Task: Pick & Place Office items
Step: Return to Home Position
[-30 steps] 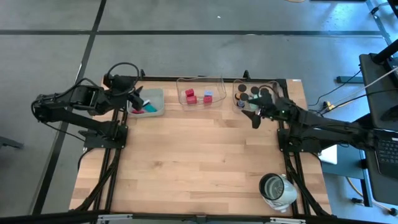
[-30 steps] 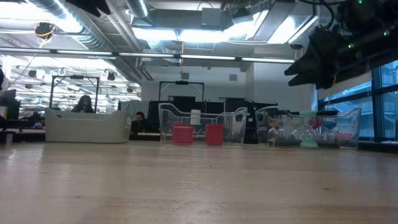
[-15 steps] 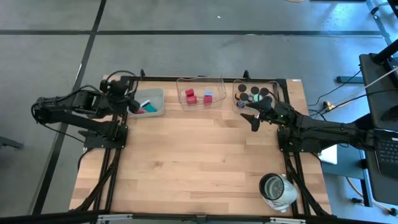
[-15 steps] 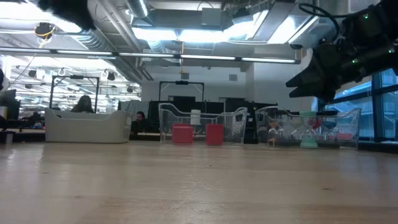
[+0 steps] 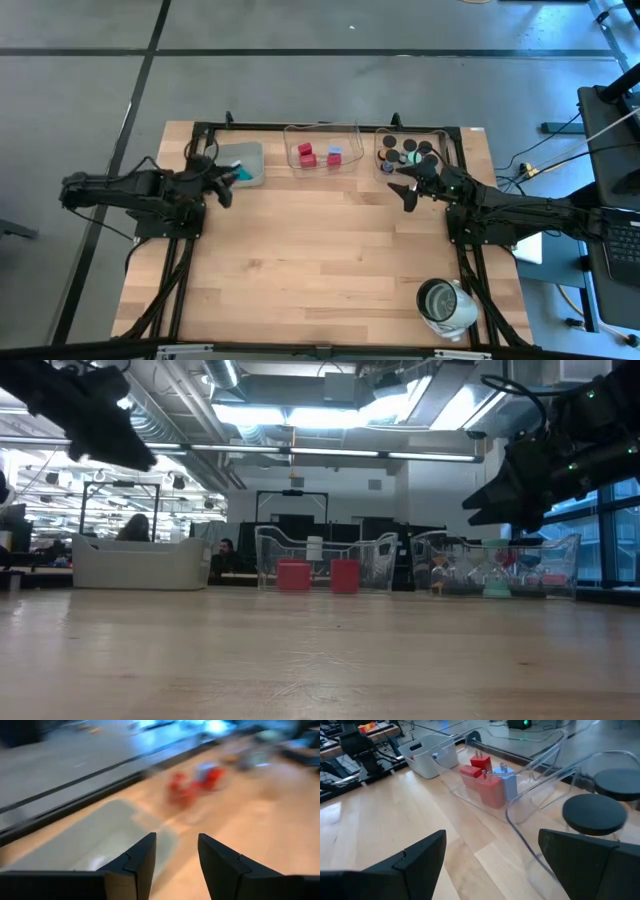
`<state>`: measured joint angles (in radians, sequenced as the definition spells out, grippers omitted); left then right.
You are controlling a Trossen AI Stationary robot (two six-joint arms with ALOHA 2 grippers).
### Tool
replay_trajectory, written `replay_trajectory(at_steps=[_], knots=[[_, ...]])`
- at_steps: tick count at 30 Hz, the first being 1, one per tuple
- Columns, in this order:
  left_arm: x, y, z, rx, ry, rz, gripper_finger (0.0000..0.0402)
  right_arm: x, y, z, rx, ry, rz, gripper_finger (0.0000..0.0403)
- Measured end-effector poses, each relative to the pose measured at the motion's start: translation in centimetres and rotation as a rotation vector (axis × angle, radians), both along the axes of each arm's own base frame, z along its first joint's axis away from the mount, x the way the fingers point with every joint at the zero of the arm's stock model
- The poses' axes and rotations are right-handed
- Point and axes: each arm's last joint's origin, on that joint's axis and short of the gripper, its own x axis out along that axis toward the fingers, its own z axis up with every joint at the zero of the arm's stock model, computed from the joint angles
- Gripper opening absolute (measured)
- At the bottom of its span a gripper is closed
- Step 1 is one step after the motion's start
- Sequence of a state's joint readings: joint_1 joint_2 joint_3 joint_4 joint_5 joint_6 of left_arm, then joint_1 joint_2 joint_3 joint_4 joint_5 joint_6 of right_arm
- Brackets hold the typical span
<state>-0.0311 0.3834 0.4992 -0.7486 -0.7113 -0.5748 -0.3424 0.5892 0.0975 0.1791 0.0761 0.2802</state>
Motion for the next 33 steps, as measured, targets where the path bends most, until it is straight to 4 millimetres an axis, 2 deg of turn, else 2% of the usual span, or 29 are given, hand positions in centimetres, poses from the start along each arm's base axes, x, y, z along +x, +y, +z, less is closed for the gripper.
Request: replay_trajectory(at_steps=[7, 11, 22, 29, 33], knots=[[2.5, -0.7, -1.5, 0.072, -0.223, -0.317, 0.0134, -0.1, -0.1, -0.2, 0.015, 0.013, -0.054, 0.0319], [3.3, -0.9, -2.2, 0.155, -0.301, -0.428, 0.013, -0.1, -0.1, -0.2, 0.017, 0.019, -0.054, 0.0319], [3.4, -0.9, -6.9, 0.251, -0.393, -0.436, 0.012, -0.1, -0.1, -0.3, 0.019, 0.024, -0.054, 0.0319], [3.4, -0.9, -6.8, 0.244, -0.406, -0.437, 0.0117, -0.2, -0.1, -0.3, 0.018, 0.024, -0.055, 0.0319], [3.3, -0.8, -7.2, 0.235, -0.364, -0.384, 0.0118, -0.3, -0.3, -0.3, -0.002, 0.033, -0.132, 0.0319]])
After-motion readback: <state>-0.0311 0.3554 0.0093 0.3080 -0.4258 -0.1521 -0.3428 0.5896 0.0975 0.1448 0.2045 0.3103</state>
